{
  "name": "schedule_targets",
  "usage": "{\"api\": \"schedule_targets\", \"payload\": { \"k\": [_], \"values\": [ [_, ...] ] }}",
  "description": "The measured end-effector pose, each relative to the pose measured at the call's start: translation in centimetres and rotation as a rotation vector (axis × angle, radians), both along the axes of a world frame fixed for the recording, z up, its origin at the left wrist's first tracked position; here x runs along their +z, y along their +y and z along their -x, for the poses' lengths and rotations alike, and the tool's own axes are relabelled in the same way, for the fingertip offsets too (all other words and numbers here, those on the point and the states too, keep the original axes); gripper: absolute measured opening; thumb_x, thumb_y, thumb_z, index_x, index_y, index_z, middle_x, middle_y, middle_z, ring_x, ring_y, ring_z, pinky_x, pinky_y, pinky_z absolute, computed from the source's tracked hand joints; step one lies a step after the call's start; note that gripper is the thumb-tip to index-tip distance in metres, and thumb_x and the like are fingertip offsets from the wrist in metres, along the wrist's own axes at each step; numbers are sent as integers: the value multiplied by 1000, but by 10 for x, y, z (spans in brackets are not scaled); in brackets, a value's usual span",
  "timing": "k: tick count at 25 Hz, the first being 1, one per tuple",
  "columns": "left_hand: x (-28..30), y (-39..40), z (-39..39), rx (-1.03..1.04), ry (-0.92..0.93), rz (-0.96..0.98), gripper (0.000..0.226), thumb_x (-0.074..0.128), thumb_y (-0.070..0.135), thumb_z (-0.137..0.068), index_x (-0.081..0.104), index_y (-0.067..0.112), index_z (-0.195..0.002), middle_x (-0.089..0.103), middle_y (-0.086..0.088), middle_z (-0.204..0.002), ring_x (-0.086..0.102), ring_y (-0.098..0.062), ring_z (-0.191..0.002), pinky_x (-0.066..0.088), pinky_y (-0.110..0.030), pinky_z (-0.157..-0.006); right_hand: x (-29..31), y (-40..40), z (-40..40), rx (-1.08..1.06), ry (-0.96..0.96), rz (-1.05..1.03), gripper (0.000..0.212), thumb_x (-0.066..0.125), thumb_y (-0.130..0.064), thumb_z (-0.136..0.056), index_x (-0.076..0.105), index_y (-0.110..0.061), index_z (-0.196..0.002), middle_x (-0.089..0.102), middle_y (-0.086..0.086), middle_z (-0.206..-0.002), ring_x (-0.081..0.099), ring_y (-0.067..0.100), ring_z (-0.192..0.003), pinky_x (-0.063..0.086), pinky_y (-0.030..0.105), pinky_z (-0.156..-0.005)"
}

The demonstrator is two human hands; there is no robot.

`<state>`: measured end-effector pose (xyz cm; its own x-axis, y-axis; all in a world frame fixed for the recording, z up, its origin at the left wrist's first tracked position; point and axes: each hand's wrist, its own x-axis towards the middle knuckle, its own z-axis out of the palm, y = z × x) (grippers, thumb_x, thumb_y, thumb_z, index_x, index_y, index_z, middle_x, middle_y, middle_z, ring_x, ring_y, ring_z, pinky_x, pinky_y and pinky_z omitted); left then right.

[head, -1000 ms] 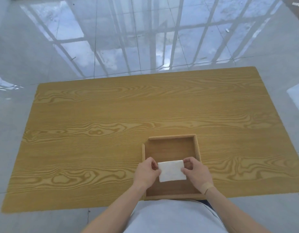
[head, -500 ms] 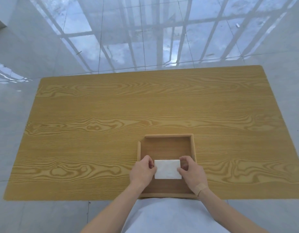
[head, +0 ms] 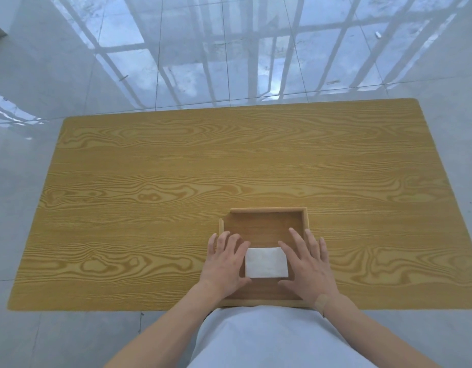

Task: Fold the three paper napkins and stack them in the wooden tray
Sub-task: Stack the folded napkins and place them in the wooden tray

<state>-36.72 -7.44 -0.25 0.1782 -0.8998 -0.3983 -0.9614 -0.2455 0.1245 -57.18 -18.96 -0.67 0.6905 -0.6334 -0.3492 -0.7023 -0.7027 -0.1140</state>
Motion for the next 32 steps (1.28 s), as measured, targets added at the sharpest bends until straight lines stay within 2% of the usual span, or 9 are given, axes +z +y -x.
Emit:
{"api": "schedule_targets", "payload": {
  "k": [2, 4, 13, 19, 24, 32],
  "values": [
    [-3, -2, 0, 2, -19, -27, 90, 70, 64, -68, 30, 28, -141, 29, -4, -143, 10, -32, -141, -1, -53, -117, -5, 1, -1, -5, 59, -10, 98, 77, -59, -64, 32, -35, -147, 6, 4, -164, -6, 37, -149, -6, 60, -117],
    [-5, -3, -1, 5, -22, -41, 90, 70, 63, -68, 30, 28, -140, 29, -4, -143, 10, -32, -140, -2, -54, -116, -7, 2, -3, -20, 66, -15, 94, 77, -58, -65, 34, -36, -145, 5, 5, -165, -9, 37, -148, -7, 61, -117],
    [-6, -2, 2, -24, -59, -24, 80, 69, 59, -70, 36, 26, -135, 32, -5, -142, 15, -32, -139, 3, -55, -116, -7, -1, -8, -39, 48, -25, 78, 77, -51, -64, 47, -34, -134, 13, 7, -163, -4, 38, -149, 2, 64, -117],
    [-6, 4, 7, -28, -63, -14, 75, 67, 58, -69, 41, 26, -131, 33, -6, -143, 16, -34, -139, 2, -56, -115, -6, 4, 0, -30, 61, -34, 77, 77, -53, -62, 47, -37, -131, 12, 7, -163, -4, 39, -149, 0, 63, -117],
    [-11, 20, 15, -20, -45, -21, 73, 62, 59, -69, 41, 28, -132, 37, -6, -143, 19, -33, -139, 5, -56, -115, -2, 15, 10, -33, 46, -38, 81, 82, -57, -52, 56, -35, -125, 29, 10, -159, 11, 42, -146, 15, 67, -115],
    [-13, 23, 18, 30, -14, -26, 84, 61, 64, -63, 34, 34, -136, 31, -4, -144, 17, -32, -139, 1, -54, -115, -1, 16, 9, -17, 79, -32, 81, 79, -58, -58, 50, -35, -130, 20, 8, -162, 5, 40, -148, 6, 65, -117]
  ]
}}
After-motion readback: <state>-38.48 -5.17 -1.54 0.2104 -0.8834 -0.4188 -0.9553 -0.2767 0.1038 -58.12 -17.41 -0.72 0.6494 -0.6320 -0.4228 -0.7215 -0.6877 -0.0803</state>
